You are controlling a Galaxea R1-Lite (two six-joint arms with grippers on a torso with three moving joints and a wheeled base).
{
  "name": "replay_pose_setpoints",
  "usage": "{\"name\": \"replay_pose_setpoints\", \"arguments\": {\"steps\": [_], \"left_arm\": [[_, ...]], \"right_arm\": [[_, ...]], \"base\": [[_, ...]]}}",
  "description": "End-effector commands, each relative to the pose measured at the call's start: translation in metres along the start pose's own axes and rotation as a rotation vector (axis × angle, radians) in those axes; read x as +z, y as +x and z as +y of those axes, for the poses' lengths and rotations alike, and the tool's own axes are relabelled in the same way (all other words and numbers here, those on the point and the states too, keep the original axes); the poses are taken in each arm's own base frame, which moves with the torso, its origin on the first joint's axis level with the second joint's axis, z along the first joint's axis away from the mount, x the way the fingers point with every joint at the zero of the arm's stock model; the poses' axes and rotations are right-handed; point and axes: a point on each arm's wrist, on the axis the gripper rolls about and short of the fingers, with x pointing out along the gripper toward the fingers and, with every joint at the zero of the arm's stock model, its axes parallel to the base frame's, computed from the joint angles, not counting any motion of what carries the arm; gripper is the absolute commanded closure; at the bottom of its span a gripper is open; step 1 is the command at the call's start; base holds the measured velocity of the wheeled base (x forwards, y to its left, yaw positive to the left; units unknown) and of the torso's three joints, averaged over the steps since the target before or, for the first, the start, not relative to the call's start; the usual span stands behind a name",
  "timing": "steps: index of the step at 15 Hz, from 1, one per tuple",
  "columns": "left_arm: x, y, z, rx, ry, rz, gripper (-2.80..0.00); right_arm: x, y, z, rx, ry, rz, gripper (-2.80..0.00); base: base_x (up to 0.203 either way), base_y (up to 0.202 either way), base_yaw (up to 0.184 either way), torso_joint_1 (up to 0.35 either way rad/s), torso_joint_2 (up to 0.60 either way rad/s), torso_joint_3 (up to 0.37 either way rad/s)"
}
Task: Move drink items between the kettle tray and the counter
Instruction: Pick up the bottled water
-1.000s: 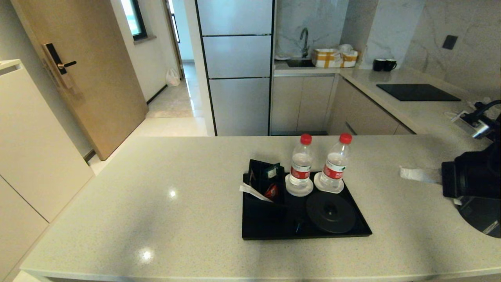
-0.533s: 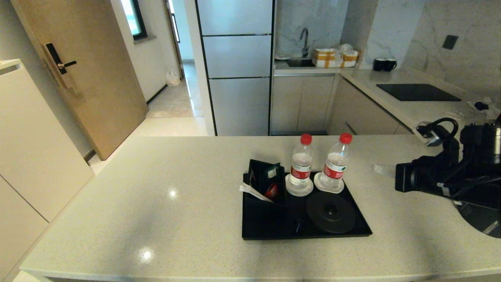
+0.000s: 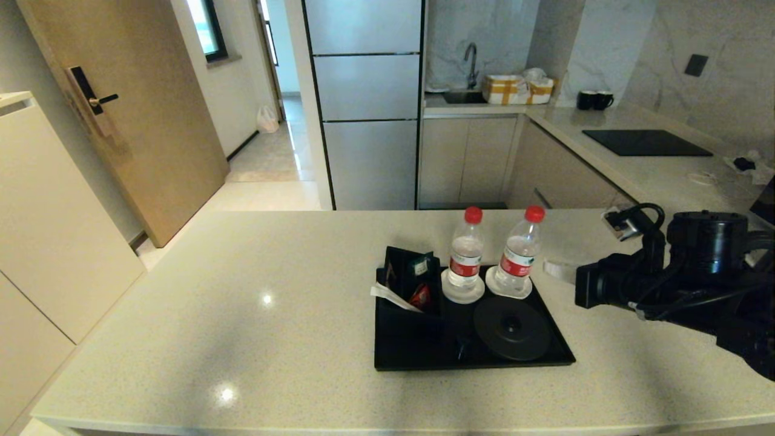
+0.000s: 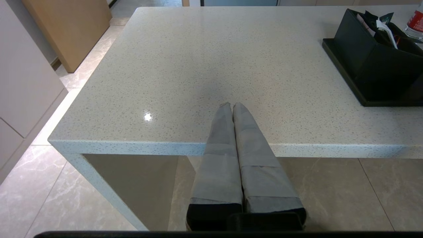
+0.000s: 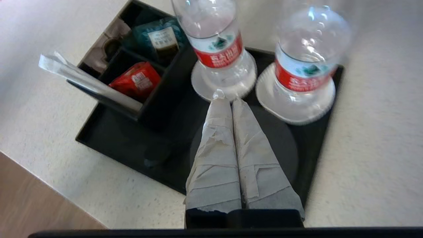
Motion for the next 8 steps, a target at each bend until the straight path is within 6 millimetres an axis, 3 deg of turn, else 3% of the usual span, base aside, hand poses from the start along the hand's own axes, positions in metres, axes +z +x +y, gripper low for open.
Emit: {"name": "replay_pose_setpoints", "arguments": {"steps": [1,3,6,7,8], "left_arm": [[0.0,0.0,0.0,0.0,0.0,0.003,0.0],[0.0,0.0,0.0,0.0,0.0,0.001,0.0],[0.0,0.0,0.0,0.0,0.0,0.001,0.0],[0.0,0.0,0.0,0.0,0.0,0.0,0.0],[0.0,0.0,0.0,0.0,0.0,0.001,0.0]], "right_arm": [[0.0,0.009,-0.002,0.007,-0.004,-0.018,0.0],[-0.007,0.019,-0.008,-0.006,0.001,-0.015,0.0],[-0.009,0.017,-0.017,-0.034,0.006,-0.026,0.0],[-0.009,0.017,-0.018,-0.039,0.013,-0.026,-2.8],[-0.01,0.017,-0.021,-0.046,0.021,-0.022,-2.8]], "base": [[0.0,0.0,0.0,0.0,0.0,0.0],[0.0,0.0,0.0,0.0,0.0,0.0],[0.0,0.0,0.0,0.0,0.0,0.0],[0.0,0.0,0.0,0.0,0.0,0.0],[0.0,0.0,0.0,0.0,0.0,0.0]]}}
